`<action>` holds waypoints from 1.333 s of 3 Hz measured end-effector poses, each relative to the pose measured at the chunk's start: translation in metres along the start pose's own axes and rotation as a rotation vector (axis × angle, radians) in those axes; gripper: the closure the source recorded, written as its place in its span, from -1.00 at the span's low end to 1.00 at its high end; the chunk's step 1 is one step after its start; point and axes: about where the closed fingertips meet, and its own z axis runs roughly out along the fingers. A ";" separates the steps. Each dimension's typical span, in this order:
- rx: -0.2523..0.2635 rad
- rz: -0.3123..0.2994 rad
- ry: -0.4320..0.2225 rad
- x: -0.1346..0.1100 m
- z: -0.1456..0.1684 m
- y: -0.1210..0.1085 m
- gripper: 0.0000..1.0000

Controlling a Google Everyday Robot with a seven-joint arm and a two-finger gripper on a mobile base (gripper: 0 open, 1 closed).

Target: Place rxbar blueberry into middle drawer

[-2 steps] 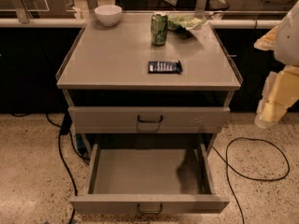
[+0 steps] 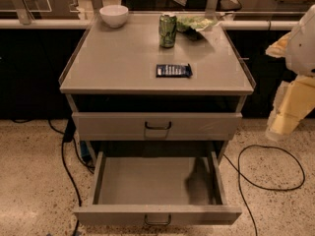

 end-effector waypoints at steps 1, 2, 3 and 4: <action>0.000 0.000 0.000 -0.003 0.004 0.007 -1.00; 0.000 0.000 0.000 -0.003 0.004 0.008 -1.00; 0.000 0.000 0.000 -0.007 0.008 0.016 -1.00; 0.000 0.000 0.000 -0.007 0.008 0.016 -1.00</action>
Offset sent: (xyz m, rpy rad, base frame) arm 0.0819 -0.1283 0.0110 0.2802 -0.0403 -0.0772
